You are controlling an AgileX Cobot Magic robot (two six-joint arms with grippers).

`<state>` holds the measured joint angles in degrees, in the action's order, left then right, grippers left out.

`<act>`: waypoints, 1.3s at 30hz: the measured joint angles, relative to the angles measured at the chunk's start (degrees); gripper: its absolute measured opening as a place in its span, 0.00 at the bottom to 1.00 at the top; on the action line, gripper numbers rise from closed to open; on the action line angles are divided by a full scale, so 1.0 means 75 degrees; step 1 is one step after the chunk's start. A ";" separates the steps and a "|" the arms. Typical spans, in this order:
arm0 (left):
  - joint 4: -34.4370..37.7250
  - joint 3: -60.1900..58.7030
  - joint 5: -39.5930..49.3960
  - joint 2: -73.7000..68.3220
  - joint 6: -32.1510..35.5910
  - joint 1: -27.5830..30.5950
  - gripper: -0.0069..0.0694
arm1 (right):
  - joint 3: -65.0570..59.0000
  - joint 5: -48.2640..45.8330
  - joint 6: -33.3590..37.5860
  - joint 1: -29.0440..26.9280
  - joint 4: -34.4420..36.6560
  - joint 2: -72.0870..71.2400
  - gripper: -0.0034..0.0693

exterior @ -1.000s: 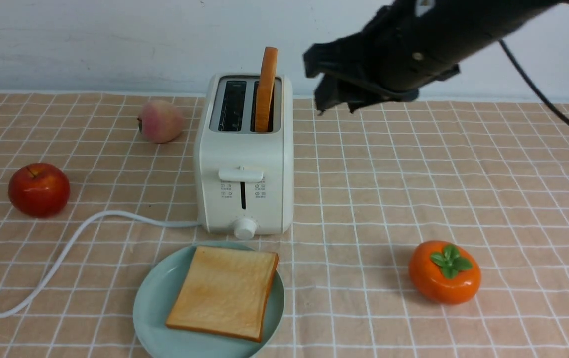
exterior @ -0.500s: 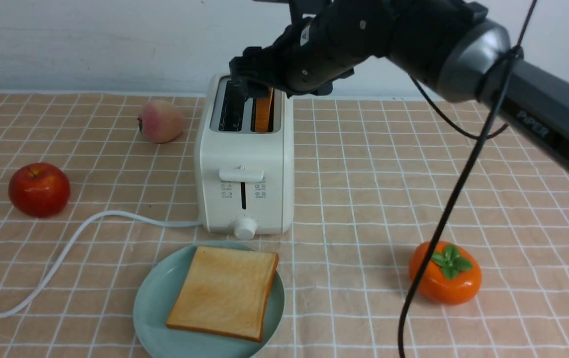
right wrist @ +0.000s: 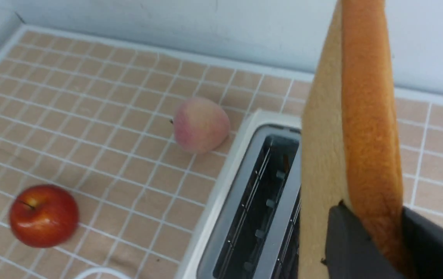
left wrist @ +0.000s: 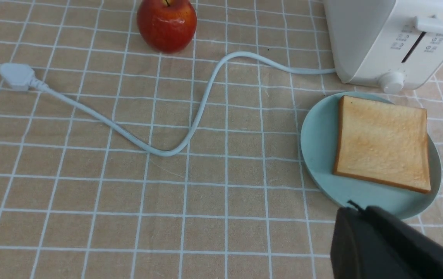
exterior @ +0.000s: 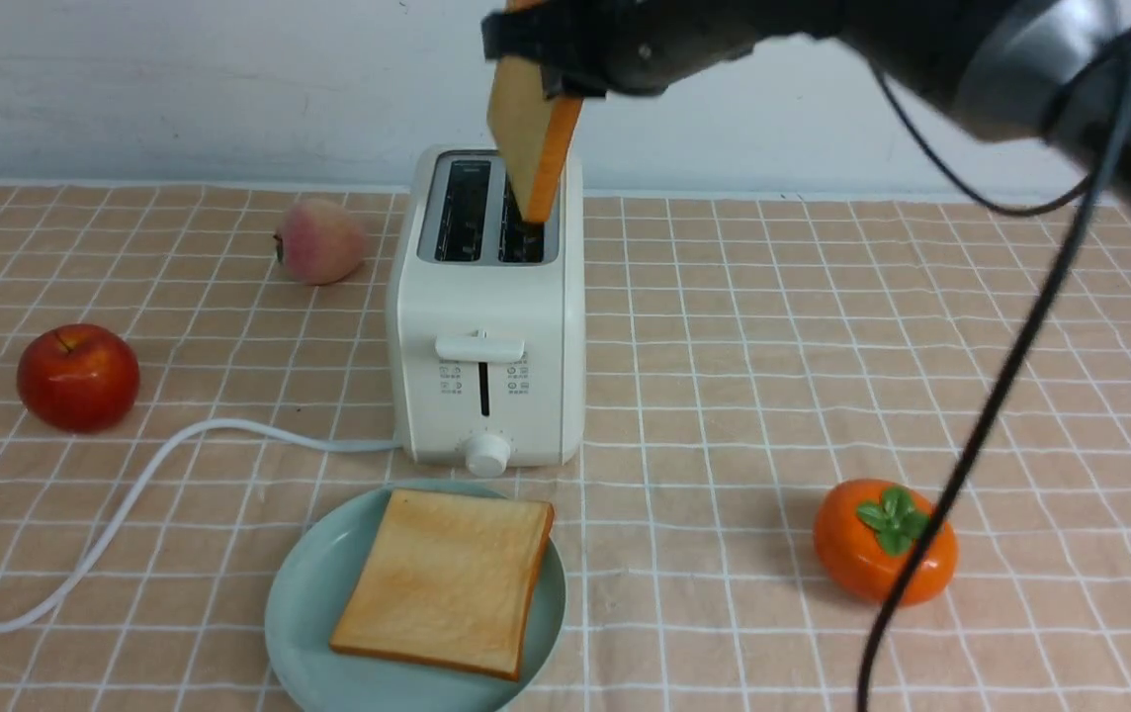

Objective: Take toasted bread from bread machine on light coffee tablecloth place on plate.
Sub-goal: 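Grasp the toast slice in the toaster and pull it up out of the slot with the right gripper, then place the held slice of bread on top of the slice on the plate with the right gripper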

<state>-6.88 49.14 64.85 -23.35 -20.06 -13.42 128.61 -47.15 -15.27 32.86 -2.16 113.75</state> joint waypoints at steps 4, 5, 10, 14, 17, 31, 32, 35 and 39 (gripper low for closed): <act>0.0000 0.0000 0.0000 0.0000 0.0007 0.0000 0.07 | 0.0097 -0.1130 0.0641 0.0000 0.0418 -0.1183 0.19; 0.0000 0.0000 0.0000 0.0000 0.0007 0.0000 0.07 | 0.0108 -0.1429 0.0947 0.0000 0.0689 -0.1517 0.19; 0.0029 0.0000 0.0000 0.0000 0.0014 0.0000 0.07 | 0.0149 -0.3239 0.3160 -0.0082 0.2559 -0.2558 0.19; 0.0136 0.0000 0.0000 0.0000 0.0021 0.0000 0.07 | -0.0533 -0.3366 0.3747 -0.0300 0.3990 -0.2635 0.19; 0.0185 0.0000 0.0000 0.0000 0.0021 0.0000 0.07 | -0.1829 -0.3361 0.4074 -0.0384 0.4906 -0.2563 0.19; 0.0349 0.0000 0.0713 0.0000 0.0021 0.0000 0.07 | -0.5944 -0.0741 0.6367 -0.0377 0.7915 -0.1040 0.19; 0.0349 0.0000 0.0713 0.0000 0.0021 0.0000 0.07 | -0.5962 -0.0612 0.6367 -0.0377 0.8077 -0.0889 0.19; 0.0349 0.0000 0.0713 0.0000 0.0021 0.0000 0.07 | -0.5962 -0.0425 0.6340 -0.0377 0.8328 -0.0486 0.20; 0.0372 0.0000 0.0720 0.0000 0.0021 0.0000 0.07 | -0.5962 -0.0175 0.5931 -0.0446 0.8363 -0.0122 0.34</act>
<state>-4.09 49.14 70.25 -23.35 -19.90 -13.42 83.90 -48.47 29.21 29.51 60.57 112.84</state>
